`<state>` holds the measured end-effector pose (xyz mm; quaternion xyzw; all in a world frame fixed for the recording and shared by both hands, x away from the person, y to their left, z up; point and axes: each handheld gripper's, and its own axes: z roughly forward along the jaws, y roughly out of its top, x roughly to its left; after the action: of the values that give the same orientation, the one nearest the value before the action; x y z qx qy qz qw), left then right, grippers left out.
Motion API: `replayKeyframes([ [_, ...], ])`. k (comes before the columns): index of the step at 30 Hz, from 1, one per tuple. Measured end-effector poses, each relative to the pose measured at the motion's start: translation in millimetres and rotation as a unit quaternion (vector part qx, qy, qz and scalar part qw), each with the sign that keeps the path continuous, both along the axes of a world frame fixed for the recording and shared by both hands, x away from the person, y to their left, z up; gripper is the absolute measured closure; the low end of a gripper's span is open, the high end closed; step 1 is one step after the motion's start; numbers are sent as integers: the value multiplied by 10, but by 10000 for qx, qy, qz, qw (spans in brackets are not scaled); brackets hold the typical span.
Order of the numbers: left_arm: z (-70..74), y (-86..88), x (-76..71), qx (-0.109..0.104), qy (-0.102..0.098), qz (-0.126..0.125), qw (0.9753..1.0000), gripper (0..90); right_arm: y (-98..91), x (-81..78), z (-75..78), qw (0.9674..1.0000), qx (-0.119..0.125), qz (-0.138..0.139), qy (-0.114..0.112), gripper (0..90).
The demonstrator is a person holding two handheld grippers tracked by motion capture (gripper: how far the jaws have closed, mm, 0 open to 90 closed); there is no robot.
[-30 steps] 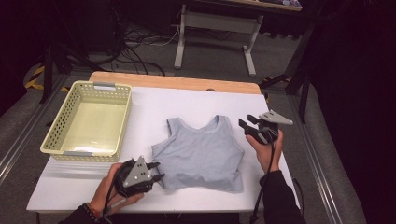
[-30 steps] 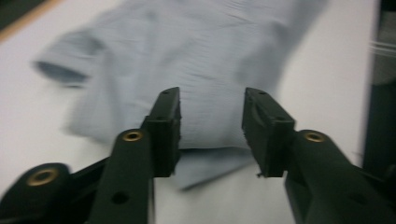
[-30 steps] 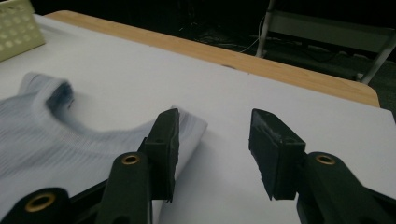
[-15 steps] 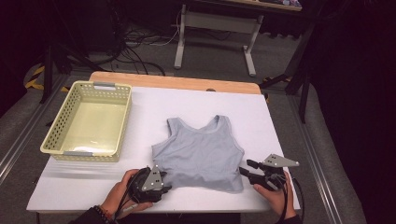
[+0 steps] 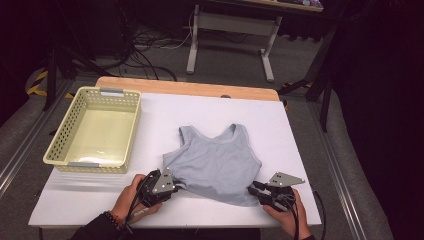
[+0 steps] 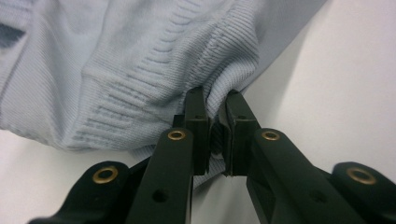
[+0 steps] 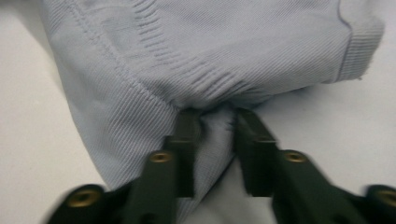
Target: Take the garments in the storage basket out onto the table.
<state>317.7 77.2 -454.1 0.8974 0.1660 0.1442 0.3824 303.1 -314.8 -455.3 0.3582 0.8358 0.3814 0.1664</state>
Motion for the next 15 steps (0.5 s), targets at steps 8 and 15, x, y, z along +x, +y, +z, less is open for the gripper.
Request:
replayKeyframes([
  [8,483,154,-137,-869,-569,100,9945,833,-82,-121,265,9976,404,-244,-500,865],
  [15,639,210,-213,-858,-863,64,9925,827,-175,-319,654,9864,971,-593,-1184,865],
])
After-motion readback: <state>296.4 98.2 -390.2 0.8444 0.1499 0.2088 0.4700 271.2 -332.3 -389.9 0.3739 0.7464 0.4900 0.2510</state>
